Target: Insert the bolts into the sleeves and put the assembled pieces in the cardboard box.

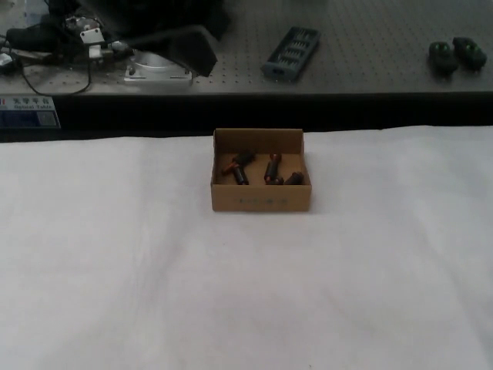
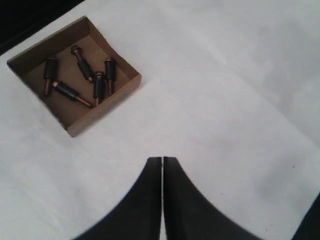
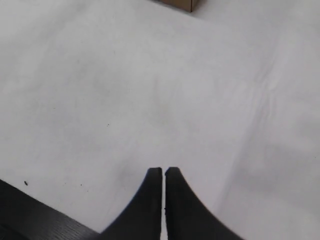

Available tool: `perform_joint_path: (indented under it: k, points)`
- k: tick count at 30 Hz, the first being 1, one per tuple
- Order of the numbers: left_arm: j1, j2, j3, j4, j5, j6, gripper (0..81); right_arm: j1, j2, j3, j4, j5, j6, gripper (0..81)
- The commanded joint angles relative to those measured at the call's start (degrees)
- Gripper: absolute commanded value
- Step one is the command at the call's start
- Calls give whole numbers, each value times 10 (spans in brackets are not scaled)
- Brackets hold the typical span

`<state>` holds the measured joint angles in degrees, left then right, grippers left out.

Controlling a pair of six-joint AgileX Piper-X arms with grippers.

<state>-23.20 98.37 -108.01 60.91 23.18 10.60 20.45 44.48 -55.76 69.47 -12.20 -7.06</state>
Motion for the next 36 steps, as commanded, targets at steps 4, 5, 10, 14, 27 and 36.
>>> perform_joint_path:
  k: [4,5,10,14,27,36]
  points:
    - [-38,-166,128,48,-7,7,6,-3,-94,87,4,-17,77,20]
    - [-42,-198,161,48,-11,5,6,-3,-105,96,4,-19,88,20]
    - [-57,-332,342,19,-23,-31,6,-3,-169,152,-8,-46,152,20]
    - [-62,-457,519,-68,-23,-118,6,-3,-210,191,-32,-69,208,20]
    - [-63,-747,978,-429,-19,-373,6,-3,-251,350,-206,-64,364,20]
    - [-63,-752,1038,-434,-19,-378,6,-3,-250,488,-362,-62,383,20]
